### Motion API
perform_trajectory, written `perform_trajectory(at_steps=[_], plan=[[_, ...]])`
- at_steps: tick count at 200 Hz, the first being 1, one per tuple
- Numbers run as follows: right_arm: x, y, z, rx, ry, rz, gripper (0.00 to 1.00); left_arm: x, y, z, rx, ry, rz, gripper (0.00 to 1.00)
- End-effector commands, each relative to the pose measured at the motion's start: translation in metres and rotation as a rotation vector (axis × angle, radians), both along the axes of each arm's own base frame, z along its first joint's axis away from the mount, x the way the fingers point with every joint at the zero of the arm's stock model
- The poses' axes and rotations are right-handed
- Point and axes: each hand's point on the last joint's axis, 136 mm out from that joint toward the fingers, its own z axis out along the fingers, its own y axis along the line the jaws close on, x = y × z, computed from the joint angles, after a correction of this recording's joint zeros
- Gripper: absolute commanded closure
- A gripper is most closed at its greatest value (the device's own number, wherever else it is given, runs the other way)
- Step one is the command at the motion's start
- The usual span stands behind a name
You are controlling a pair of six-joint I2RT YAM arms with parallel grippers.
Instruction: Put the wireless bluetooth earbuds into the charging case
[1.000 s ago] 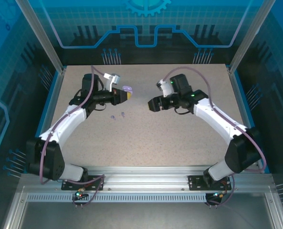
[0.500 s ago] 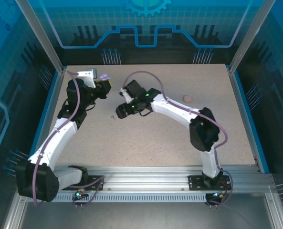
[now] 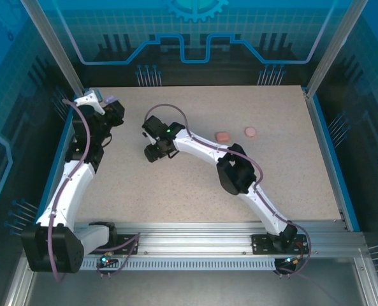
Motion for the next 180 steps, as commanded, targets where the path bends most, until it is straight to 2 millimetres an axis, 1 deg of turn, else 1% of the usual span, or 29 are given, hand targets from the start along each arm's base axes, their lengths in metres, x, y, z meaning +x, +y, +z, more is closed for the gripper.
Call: perform_trajectory(at_steps=[1, 21, 68, 103, 140, 180], plan=[[0.001, 0.008, -0.002, -0.043, -0.040, 0.036, 0.47, -0.002, 0.003, 0.017, -0.020, -0.040, 0.011, 1.00], [0.005, 0.012, -0.008, -0.050, -0.050, 0.043, 0.48, -0.001, 0.004, 0.012, -0.020, -0.028, 0.013, 1.00], [0.010, 0.020, -0.019, -0.057, -0.075, 0.059, 0.49, -0.001, 0.005, 0.011, -0.036, -0.030, 0.012, 1.00], [0.014, 0.028, -0.022, -0.049, -0.097, 0.075, 0.51, -0.002, 0.005, 0.009, -0.040, -0.026, 0.010, 1.00], [0.010, 0.033, -0.032, -0.054, -0.083, 0.091, 0.53, -0.006, 0.006, 0.010, -0.038, -0.034, 0.013, 1.00], [0.006, 0.031, -0.045, -0.095, -0.081, 0.101, 0.57, -0.006, 0.006, 0.008, -0.044, -0.034, 0.010, 1.00]])
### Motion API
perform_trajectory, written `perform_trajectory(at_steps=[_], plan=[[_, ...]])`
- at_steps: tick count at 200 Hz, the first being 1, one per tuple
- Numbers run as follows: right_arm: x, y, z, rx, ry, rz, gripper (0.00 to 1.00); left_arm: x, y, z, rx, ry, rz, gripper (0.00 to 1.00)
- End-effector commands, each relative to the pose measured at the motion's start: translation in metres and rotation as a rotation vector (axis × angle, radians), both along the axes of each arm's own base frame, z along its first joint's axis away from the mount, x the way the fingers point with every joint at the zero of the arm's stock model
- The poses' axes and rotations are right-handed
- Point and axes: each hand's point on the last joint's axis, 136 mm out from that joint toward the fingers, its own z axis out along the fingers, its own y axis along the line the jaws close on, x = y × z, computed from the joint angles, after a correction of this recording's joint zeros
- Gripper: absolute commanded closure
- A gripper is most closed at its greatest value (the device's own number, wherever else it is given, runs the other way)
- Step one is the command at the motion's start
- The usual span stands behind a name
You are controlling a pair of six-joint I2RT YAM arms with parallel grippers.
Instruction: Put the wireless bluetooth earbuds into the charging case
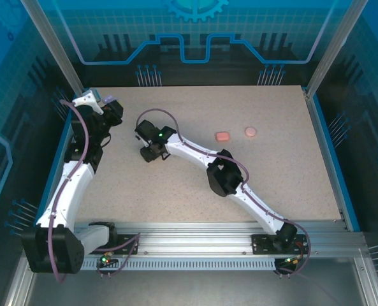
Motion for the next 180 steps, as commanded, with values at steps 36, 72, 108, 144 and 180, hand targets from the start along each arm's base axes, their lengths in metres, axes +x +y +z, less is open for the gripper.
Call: perform_trajectory(at_steps=[36, 72, 108, 144, 180], plan=[[-0.017, 0.001, -0.019, -0.094, -0.017, 0.046, 0.60, -0.004, 0.001, 0.006, -0.030, -0.032, -0.004, 1.00], [-0.021, 0.001, -0.020, -0.122, -0.028, 0.050, 0.61, -0.004, 0.001, 0.007, -0.035, -0.038, -0.009, 1.00], [-0.026, -0.006, -0.021, -0.158, -0.026, 0.024, 0.59, -0.005, 0.000, 0.009, -0.038, -0.046, -0.012, 1.00], [-0.028, -0.013, -0.028, -0.181, -0.009, -0.014, 0.60, -0.005, -0.001, 0.008, -0.043, -0.047, -0.017, 1.00], [-0.030, -0.013, -0.032, -0.176, 0.007, -0.033, 0.63, -0.005, -0.002, 0.009, -0.053, -0.052, -0.020, 1.00]])
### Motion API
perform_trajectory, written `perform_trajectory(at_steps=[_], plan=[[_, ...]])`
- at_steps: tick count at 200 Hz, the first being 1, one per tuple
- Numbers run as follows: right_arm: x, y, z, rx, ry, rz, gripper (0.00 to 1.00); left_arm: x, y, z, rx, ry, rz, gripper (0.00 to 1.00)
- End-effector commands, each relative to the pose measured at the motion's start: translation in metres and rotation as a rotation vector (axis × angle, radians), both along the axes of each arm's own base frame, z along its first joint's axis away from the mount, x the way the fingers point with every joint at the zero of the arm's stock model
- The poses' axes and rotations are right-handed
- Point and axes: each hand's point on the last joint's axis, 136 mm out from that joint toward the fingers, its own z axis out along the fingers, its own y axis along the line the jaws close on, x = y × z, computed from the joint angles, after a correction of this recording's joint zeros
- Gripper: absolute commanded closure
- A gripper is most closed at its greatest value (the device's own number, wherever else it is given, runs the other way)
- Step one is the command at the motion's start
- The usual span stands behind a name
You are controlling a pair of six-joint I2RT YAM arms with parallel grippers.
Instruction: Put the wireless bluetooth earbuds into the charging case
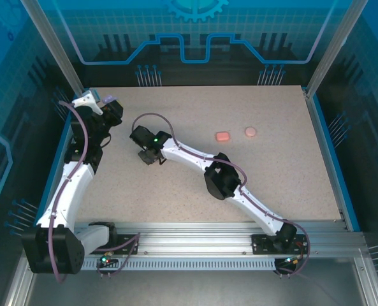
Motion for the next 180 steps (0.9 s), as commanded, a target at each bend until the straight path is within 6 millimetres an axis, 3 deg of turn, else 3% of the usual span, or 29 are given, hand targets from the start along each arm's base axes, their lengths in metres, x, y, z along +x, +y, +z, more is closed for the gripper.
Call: perform_trajectory(at_steps=[1, 76, 126, 180], plan=[[-0.022, -0.013, -0.031, -0.093, 0.081, -0.008, 0.64, -0.005, 0.000, 0.009, -0.025, -0.040, -0.009, 1.00], [-0.021, -0.017, -0.029, -0.106, 0.071, -0.031, 0.78, -0.007, -0.003, 0.009, -0.037, -0.042, -0.023, 1.00], [-0.012, -0.017, -0.009, -0.053, 0.059, -0.056, 0.89, -0.009, -0.007, 0.006, -0.045, -0.039, -0.050, 1.00], [-0.002, -0.021, 0.020, 0.021, 0.043, -0.084, 0.91, -0.014, -0.016, 0.002, -0.040, -0.054, -0.099, 1.00]])
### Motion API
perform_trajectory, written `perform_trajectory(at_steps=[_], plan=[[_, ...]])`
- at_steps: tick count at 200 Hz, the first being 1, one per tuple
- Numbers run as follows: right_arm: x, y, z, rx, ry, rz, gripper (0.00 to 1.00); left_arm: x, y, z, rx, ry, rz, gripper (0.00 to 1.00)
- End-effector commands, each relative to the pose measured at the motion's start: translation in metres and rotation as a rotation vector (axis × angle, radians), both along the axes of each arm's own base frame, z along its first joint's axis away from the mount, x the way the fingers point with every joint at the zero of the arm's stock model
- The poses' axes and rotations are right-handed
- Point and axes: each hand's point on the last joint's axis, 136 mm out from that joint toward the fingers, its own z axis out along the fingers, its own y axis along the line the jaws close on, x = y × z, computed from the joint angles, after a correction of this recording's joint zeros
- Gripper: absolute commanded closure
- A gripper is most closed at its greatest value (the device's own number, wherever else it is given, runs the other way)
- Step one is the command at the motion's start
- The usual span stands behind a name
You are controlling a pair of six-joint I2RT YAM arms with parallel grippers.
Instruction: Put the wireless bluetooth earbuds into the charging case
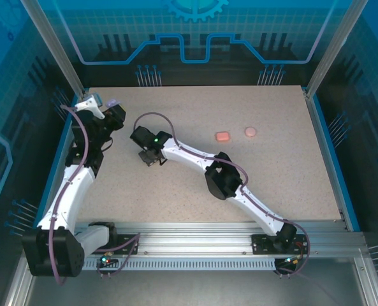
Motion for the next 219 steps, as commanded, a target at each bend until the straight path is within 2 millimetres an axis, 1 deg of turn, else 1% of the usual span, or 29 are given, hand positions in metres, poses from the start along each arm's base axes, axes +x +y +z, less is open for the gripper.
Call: perform_trajectory(at_steps=[1, 30, 39, 44, 79, 83, 84, 86, 111, 138, 159, 167, 199, 219], plan=[[0.003, -0.014, 0.018, 0.011, 0.016, -0.033, 0.92, -0.007, -0.005, 0.015, -0.004, -0.068, -0.042, 1.00], [0.008, -0.019, 0.042, 0.057, -0.015, -0.050, 0.93, -0.013, -0.011, 0.018, -0.001, -0.126, -0.077, 1.00], [0.010, -0.021, 0.053, 0.079, -0.030, -0.054, 0.94, -0.016, -0.013, 0.020, 0.003, -0.150, -0.087, 1.00], [0.011, -0.023, 0.057, 0.085, -0.035, -0.057, 0.94, -0.017, -0.014, 0.020, 0.004, -0.159, -0.090, 1.00], [0.023, -0.038, 0.105, 0.167, -0.089, -0.082, 0.94, -0.023, -0.021, 0.023, 0.027, -0.213, -0.108, 1.00], [0.024, -0.041, 0.103, 0.166, -0.088, -0.085, 0.94, -0.024, -0.021, 0.023, 0.033, -0.219, -0.110, 1.00], [0.024, -0.041, 0.110, 0.176, -0.095, -0.086, 0.94, -0.024, -0.022, 0.023, 0.034, -0.220, -0.111, 1.00], [0.025, -0.043, 0.118, 0.188, -0.103, -0.087, 0.94, -0.024, -0.023, 0.024, 0.037, -0.224, -0.113, 1.00], [0.031, -0.062, 0.150, 0.239, -0.137, -0.115, 0.94, -0.026, -0.037, 0.026, 0.091, -0.255, -0.147, 1.00], [0.039, -0.092, 0.182, 0.276, -0.179, -0.158, 0.93, -0.028, -0.062, 0.022, 0.167, -0.310, -0.213, 1.00], [0.041, -0.118, 0.209, 0.310, -0.219, -0.186, 0.93, -0.030, -0.087, 0.018, 0.230, -0.363, -0.283, 1.00], [0.042, -0.128, 0.219, 0.321, -0.235, -0.196, 0.93, -0.032, -0.100, 0.016, 0.258, -0.393, -0.319, 1.00], [0.036, -0.163, 0.266, 0.363, -0.318, -0.222, 0.92, -0.036, -0.142, 0.010, 0.356, -0.486, -0.447, 1.00], [0.028, -0.181, 0.296, 0.383, -0.380, -0.233, 0.92, -0.038, -0.162, 0.009, 0.400, -0.533, -0.501, 1.00]])
